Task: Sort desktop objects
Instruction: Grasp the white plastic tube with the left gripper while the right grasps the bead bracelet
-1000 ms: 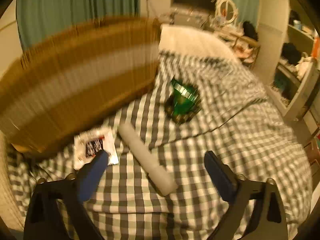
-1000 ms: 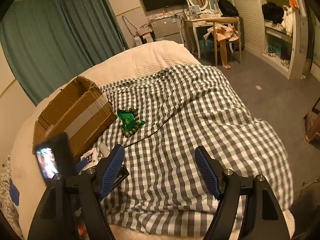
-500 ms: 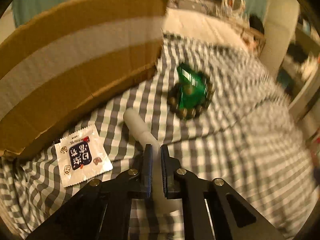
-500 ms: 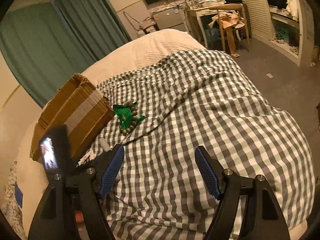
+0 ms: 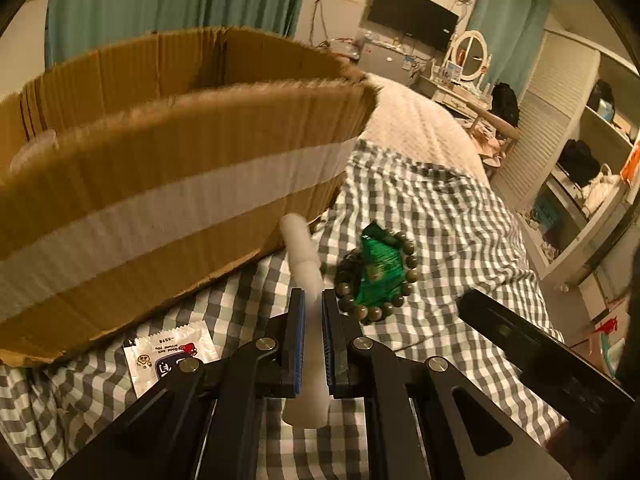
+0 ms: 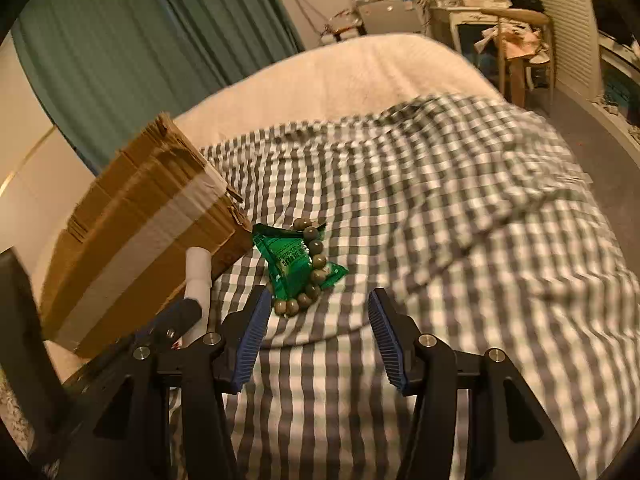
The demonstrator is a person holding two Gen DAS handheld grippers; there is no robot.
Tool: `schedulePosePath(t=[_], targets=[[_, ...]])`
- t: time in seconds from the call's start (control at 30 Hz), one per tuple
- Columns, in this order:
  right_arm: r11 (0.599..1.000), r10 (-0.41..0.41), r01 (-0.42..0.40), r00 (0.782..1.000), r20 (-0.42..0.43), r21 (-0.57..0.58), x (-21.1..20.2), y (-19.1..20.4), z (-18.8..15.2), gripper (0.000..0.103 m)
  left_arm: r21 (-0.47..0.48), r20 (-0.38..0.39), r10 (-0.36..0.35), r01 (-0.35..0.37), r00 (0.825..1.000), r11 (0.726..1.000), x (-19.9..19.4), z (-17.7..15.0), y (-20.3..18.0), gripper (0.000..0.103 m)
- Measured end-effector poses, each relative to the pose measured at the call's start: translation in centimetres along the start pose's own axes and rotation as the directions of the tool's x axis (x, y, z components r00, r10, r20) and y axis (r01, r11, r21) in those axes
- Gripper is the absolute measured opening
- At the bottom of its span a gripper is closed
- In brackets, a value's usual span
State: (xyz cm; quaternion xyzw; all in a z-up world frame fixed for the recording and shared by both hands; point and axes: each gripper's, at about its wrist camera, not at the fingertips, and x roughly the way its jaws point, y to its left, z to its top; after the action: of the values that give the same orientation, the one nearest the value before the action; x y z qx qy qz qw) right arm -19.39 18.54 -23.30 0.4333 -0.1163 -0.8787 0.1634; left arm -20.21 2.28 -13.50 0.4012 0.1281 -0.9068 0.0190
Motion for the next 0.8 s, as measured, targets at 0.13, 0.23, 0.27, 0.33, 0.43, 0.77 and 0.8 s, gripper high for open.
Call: schedulePosePath(t=[0.13, 0.23, 0.27, 0.33, 0.43, 0.77, 0.8], targets=[[0.999, 0.031, -0.031, 0.999, -0.035, 0.016, 3.1, -0.3, 0.6, 0.043, -0.029, -0.051, -0.014, 0.012, 0.999, 0.999, 1.3, -0.2, 0.8, 0.008], [0.999, 0.019, -0.018, 1.000, -0.015, 0.048, 4.3, -0.9, 1.0, 0.043, -0.061, -0.069, -0.024, 0.020, 0.997, 0.998, 1.7, -0.1, 1.3, 0.008], [0.997, 0.042, -0.041, 0.999, -0.019, 0.070, 4.8, -1.3, 1.1, 0.043, -0.063, -0.066, -0.025, 0.021, 0.998, 0.998, 1.6, -0.1, 1.4, 0.008], [0.995, 0.050, -0.047, 0.998, -0.033, 0.087, 5.8, -1.6, 1.2, 0.043, -0.052, -0.073, -0.026, 0.022, 0.997, 0.998, 2.0, -0.2, 1.3, 0.008], [0.994, 0.073, -0.069, 0.996, -0.046, 0.083, 6.9, -1.3, 1.4, 0.018, -0.051, -0.089, -0.033, 0.028, 0.995, 0.998, 2.4, -0.3, 1.3, 0.008], [0.994, 0.105, -0.105, 0.994, 0.007, 0.042, 2.5, 0.7, 1.7, 0.011, -0.099, -0.091, -0.027, 0.018, 0.995, 0.995, 2.2, -0.3, 2.2, 0.008], [0.992, 0.116, -0.116, 0.993, 0.012, 0.051, 1.7, 0.9, 1.7, 0.011, -0.110, -0.087, -0.034, 0.024, 0.996, 0.994, 2.1, -0.2, 2.3, 0.008]])
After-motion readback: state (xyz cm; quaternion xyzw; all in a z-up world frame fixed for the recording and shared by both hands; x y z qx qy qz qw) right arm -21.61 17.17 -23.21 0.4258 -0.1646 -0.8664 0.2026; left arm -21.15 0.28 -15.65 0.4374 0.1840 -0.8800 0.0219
